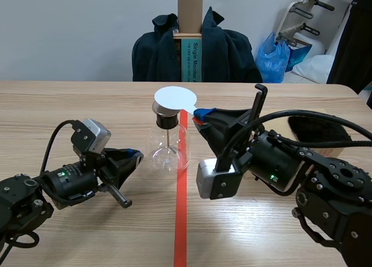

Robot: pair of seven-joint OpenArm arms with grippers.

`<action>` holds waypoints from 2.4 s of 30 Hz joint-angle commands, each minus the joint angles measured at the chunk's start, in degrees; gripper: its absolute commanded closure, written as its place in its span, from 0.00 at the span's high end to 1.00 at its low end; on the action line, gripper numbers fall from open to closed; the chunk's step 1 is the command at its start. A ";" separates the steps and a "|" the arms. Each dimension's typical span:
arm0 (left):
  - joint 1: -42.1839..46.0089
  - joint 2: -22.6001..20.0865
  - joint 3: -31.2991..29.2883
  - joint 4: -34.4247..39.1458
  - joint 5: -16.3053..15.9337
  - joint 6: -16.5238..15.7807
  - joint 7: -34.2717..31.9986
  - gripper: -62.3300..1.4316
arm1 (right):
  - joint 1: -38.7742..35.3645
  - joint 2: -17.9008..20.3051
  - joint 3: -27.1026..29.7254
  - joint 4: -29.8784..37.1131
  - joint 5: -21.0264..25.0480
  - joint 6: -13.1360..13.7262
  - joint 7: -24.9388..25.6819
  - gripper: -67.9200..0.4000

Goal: Do the electroscope experiment.
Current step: 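Move the plate toward and away from the electroscope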

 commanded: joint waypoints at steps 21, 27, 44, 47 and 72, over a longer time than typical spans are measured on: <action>-0.61 -0.33 -0.57 1.03 -0.59 -0.11 -1.03 0.07 | 0.07 0.26 0.74 0.46 0.37 -0.83 -1.88 0.02; -0.61 -0.33 -0.57 1.03 -0.59 -0.11 -1.03 0.07 | 0.09 0.28 0.76 0.46 0.37 -0.85 -9.55 0.02; -0.61 -0.33 -0.57 1.03 -0.59 -0.11 -1.03 0.07 | 0.09 0.33 0.76 0.46 0.39 -0.90 -24.94 0.02; -0.61 -0.33 -0.57 1.03 -0.59 -0.11 -1.03 0.07 | 0.20 0.35 0.76 0.46 0.39 -0.90 -24.68 0.02; -0.61 -0.33 -0.57 1.03 -0.59 -0.11 -1.03 0.07 | 1.01 0.28 0.76 0.46 0.39 -1.31 -1.57 0.02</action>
